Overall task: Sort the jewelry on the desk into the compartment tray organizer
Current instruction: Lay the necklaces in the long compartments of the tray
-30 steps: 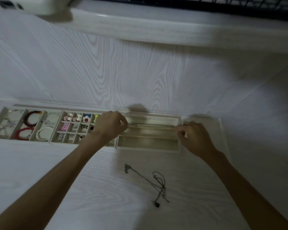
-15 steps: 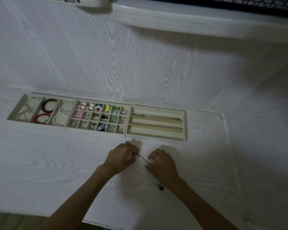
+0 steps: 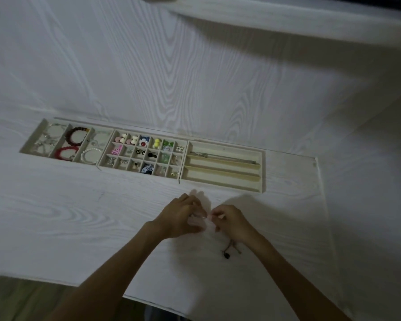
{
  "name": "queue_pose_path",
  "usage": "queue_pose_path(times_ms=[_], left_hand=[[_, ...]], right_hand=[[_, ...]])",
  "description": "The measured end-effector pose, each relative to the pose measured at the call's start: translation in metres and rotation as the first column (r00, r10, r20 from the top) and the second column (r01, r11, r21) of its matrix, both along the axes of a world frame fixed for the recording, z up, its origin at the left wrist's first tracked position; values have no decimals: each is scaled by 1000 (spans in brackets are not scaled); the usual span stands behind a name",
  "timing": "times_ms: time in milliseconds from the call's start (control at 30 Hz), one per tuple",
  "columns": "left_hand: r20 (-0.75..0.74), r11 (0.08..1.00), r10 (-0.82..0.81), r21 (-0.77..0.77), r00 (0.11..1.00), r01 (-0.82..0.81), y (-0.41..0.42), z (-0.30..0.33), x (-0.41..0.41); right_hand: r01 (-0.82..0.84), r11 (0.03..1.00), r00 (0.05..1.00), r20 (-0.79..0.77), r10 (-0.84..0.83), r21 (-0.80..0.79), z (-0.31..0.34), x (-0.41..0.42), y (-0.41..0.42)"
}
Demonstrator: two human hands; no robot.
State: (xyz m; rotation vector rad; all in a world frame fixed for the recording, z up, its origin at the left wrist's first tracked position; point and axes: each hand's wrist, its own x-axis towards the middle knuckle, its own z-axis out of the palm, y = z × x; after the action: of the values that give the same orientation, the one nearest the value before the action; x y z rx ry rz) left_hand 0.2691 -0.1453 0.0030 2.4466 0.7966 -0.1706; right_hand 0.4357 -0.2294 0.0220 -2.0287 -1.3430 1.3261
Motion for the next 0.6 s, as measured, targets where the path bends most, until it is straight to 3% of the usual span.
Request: queue_pose_path(times_ms=[100, 167, 233, 300, 433, 500, 600], left_hand=[[34, 1000, -3, -23, 999, 4, 1, 4, 7], [62, 995, 51, -92, 997, -45, 4, 9, 9], [75, 985, 87, -157, 993, -74, 8, 15, 9], [66, 975, 114, -197, 991, -99, 13, 22, 6], [29, 969, 100, -230, 995, -91, 21, 31, 5], [26, 957, 109, -272, 994, -98, 22, 33, 4], [50, 924, 165, -357, 985, -136, 27, 37, -3]], right_hand=[[62, 996, 975, -210, -74, -63, 12, 11, 8], [71, 994, 966, -243, -90, -86, 19, 19, 12], [50, 994, 980, -187, -68, -101, 25, 28, 13], [-43, 994, 999, -27, 41, -97, 30, 34, 14], [-212, 977, 949, 233, 211, -22, 45, 33, 17], [-270, 962, 933, 237, 271, -40, 51, 35, 20], [-346, 931, 928, 100, 358, -117, 62, 45, 27]])
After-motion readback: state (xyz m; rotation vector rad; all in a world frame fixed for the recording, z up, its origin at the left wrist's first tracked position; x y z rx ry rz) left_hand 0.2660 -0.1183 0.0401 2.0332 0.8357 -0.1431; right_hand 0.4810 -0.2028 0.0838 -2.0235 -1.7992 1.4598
